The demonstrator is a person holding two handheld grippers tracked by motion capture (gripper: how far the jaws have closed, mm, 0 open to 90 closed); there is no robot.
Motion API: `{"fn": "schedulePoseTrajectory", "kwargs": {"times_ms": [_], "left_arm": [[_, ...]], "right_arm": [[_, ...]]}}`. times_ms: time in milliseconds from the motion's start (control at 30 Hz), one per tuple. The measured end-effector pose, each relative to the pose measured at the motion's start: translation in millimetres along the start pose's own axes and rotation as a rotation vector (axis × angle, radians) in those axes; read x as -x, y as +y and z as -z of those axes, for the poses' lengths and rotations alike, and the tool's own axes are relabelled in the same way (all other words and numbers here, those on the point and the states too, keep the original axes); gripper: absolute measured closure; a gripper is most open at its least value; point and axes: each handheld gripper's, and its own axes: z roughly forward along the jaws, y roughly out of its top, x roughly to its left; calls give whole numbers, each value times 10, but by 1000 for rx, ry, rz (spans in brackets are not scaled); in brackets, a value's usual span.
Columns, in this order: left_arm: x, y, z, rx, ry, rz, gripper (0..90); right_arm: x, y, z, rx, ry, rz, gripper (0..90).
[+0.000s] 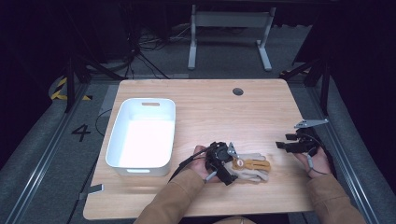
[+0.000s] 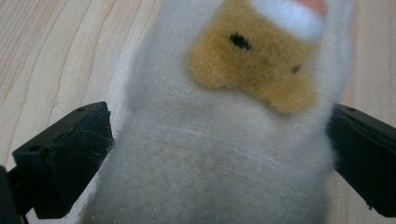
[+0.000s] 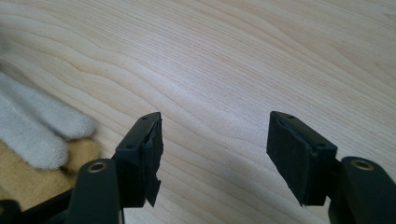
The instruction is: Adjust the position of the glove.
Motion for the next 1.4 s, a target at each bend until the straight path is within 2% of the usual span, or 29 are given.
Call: {"fn": "schedulePoseTrajectory", "kwargs": {"times_ms": [100,200,367,433,633,733,900,1067,1200,1400], "left_arm": [[14,8,-19,-23,3,7,0],[16,17,-19,-22,11,-5,0],[15,30,-20,-38,-2,-1,10],[36,36,18,-50,-9,-3,66],[33,60,80,-63,-2,10,245],[47,69,125,-75,7,9,459],[66,92,134,-86,15,25,615],[70,103,139,-95,17,37,685],[74,115,141,-102,24,47,700],[55,115,146,-104,9,57,705]], "right_arm": [[-2,-5,-8,0,9,-10,364],[-4,-6,-11,-2,13,-5,365],[-7,-6,-20,-4,12,4,365],[1,-10,-19,-6,24,-17,365],[5,-12,-15,-6,19,-23,371],[14,-15,-19,-9,13,-24,373],[20,-17,-12,-7,15,-37,374],[27,-21,-19,-14,-1,-44,382],[31,-23,-14,-15,4,-50,382],[34,-23,-14,-12,8,-50,382]]}}
